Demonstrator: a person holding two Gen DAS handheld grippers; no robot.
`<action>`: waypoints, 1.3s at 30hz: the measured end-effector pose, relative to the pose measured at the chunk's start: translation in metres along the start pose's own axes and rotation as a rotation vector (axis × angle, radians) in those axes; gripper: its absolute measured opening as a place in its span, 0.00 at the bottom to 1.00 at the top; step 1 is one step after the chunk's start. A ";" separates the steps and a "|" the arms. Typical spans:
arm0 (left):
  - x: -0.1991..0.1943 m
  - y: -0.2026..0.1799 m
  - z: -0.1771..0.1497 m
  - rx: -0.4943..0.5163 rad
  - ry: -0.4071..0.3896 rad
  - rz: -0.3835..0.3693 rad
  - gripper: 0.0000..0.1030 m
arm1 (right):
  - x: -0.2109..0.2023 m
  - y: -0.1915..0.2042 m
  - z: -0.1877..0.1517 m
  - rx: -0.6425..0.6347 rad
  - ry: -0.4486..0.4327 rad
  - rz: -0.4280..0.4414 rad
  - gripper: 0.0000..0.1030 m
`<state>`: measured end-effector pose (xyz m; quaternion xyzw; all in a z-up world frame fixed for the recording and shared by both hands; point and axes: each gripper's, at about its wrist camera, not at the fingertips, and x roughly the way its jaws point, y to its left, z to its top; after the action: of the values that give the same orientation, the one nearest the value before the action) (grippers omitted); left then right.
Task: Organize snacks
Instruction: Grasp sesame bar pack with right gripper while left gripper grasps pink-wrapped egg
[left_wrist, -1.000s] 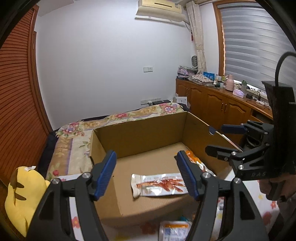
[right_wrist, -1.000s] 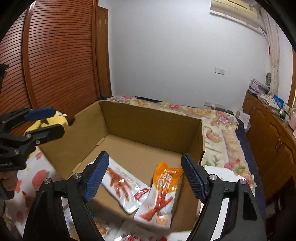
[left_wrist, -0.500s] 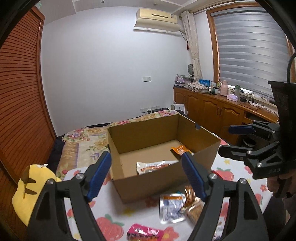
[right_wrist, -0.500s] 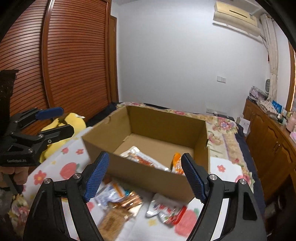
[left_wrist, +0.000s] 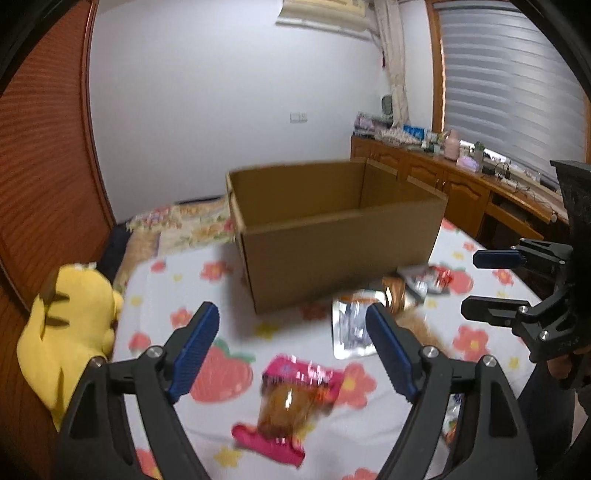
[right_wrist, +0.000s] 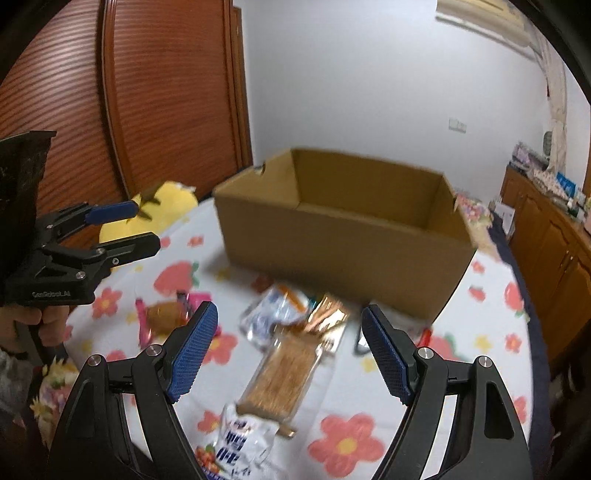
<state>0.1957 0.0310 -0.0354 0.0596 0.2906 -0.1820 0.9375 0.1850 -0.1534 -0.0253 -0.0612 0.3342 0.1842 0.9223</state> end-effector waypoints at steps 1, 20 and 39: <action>0.003 0.000 -0.006 -0.004 0.012 0.001 0.80 | 0.004 0.002 -0.006 -0.003 0.014 0.001 0.80; 0.047 0.002 -0.062 0.027 0.198 0.044 0.80 | 0.072 0.004 -0.047 0.059 0.199 0.038 0.80; 0.073 0.006 -0.054 0.027 0.330 -0.062 0.80 | 0.101 -0.003 -0.041 0.033 0.281 0.047 0.80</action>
<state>0.2249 0.0258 -0.1215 0.0921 0.4401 -0.2023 0.8700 0.2339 -0.1355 -0.1215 -0.0631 0.4642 0.1900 0.8628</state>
